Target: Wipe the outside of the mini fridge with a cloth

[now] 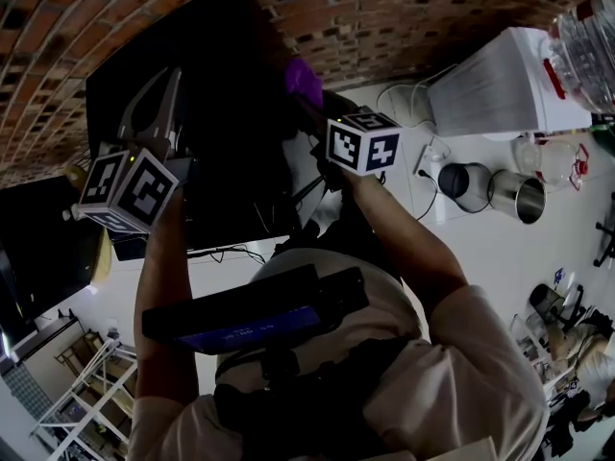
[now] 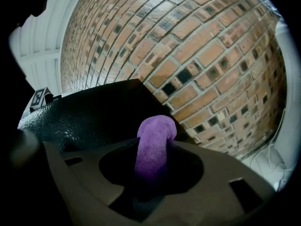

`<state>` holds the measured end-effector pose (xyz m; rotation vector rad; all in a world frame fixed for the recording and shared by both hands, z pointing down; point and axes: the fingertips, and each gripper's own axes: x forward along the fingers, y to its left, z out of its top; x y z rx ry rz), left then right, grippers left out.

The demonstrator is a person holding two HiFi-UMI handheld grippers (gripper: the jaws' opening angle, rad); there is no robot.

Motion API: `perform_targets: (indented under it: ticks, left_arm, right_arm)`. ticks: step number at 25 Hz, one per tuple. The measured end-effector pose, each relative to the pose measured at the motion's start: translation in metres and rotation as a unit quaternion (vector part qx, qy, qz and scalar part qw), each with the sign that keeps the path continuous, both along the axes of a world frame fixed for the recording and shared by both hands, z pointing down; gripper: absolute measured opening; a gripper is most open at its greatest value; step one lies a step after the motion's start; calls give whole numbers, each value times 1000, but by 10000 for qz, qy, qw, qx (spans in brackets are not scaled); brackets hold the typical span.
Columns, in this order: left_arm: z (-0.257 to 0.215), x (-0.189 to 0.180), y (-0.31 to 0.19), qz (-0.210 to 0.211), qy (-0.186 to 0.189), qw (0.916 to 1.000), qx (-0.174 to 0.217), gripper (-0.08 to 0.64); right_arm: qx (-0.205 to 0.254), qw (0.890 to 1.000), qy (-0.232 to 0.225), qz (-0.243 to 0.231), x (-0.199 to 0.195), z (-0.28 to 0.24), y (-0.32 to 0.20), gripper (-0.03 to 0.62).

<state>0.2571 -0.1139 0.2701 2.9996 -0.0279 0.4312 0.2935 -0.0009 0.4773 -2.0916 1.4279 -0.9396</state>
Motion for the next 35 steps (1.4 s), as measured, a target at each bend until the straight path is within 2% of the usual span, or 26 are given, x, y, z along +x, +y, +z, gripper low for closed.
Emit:
perform_targets:
  ticks: [9, 20, 35]
  left_arm:
    - [1, 0, 1, 6, -7, 10000, -11, 8]
    - [1, 0, 0, 1, -11, 10000, -1, 9]
    - [2, 0, 0, -6, -13, 10000, -2, 9]
  right_arm:
    - [-711, 9972, -203, -65, -2, 65, 3, 143]
    - [-1167, 9926, -305, -138, 1, 114, 2, 143]
    - [-1964, 9792, -410, -313, 0, 171, 6, 143]
